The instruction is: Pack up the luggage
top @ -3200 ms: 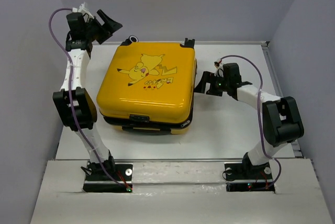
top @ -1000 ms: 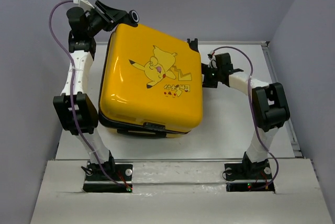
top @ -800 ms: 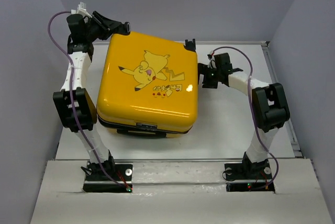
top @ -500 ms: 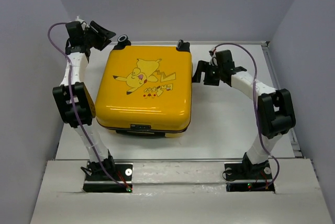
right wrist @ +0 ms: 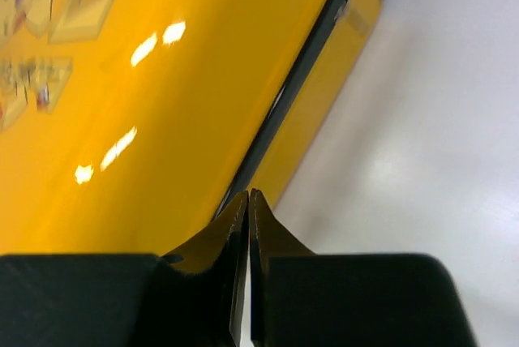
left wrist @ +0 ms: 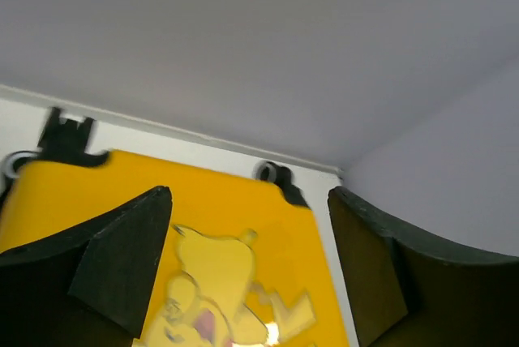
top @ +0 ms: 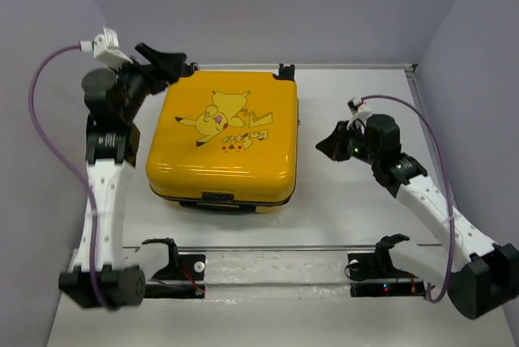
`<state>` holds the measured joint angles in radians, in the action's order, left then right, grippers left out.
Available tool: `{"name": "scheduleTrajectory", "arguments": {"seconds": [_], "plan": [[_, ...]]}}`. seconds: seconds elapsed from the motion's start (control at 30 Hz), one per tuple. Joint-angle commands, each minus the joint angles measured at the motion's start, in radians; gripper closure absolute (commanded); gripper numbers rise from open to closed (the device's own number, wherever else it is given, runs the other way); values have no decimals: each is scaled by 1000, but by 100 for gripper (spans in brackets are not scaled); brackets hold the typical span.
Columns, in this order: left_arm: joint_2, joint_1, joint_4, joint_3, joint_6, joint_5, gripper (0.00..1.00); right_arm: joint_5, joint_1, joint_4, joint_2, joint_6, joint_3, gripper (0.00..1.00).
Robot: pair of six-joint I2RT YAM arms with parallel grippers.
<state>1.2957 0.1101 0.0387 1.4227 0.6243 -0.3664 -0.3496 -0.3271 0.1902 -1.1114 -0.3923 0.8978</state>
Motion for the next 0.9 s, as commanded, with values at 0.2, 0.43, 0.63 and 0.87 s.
{"name": "scheduleTrajectory", "arguments": {"seconds": [0.2,0.43,0.63,0.87], "plan": [[-852,-274,279,-642,-8,-32,49,-100,-257,-26,559,-103,-439,92],[-1127,-352,473,-797,80,-75,72,-85,-413,-38,503,-77,-484,52],[-1188,-351,599,-841,25,-111,83,158,-627,-161,282,-28,-473,41],[-1179,-357,459,-924,22,-106,81,378,-658,-435,79,17,-494,37]]}}
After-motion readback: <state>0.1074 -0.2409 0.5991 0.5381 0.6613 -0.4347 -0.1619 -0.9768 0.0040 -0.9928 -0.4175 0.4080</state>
